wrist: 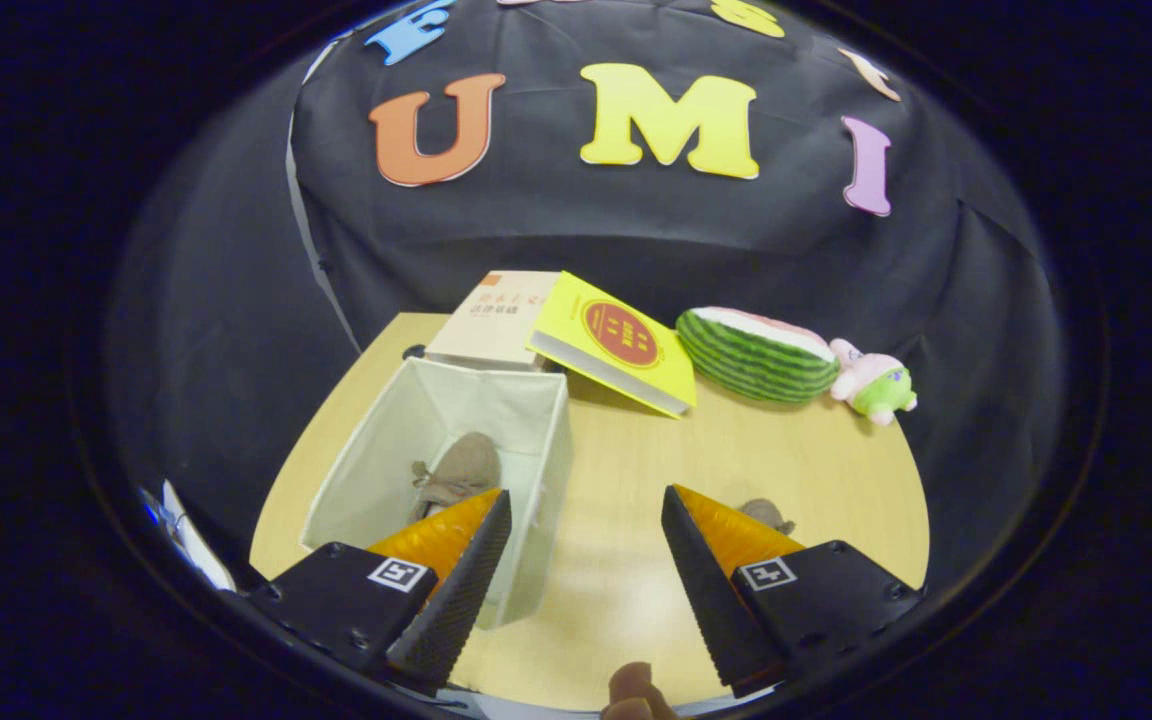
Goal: Open the storage box then place both shoes into the box .Put the left shoe in first, then the right shoe, with the right side of both shoes facing outward in a uniform manner.
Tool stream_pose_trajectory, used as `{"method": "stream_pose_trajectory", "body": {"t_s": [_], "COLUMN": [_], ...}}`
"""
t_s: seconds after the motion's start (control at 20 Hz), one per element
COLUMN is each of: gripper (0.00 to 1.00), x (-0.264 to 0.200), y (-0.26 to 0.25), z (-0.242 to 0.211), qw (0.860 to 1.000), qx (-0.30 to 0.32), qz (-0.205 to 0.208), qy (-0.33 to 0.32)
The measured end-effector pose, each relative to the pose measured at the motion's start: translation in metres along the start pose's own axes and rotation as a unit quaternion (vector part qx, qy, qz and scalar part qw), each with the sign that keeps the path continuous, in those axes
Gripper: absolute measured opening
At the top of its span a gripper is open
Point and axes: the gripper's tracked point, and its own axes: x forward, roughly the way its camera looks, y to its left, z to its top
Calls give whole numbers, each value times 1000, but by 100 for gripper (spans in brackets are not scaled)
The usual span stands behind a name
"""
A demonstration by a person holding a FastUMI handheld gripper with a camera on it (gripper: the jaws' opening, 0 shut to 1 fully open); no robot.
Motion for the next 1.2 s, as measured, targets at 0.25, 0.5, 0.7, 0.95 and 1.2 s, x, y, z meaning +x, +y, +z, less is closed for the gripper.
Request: {"method": "stream_pose_trajectory", "body": {"t_s": [0.25, 0.5, 0.7, 0.95, 1.2], "gripper": [97, 97, 98, 98, 98], "x": [24, 34, 38, 50, 62], "y": [-64, -109, -134, -172, -204], "z": [-35, -71, -105, -136, -165], "qw": [999, 997, 995, 991, 983], "qx": [2, 0, 0, 0, 0], "qz": [-27, -41, -34, -51, -77], "qy": [32, 59, 92, 122, 167]}}
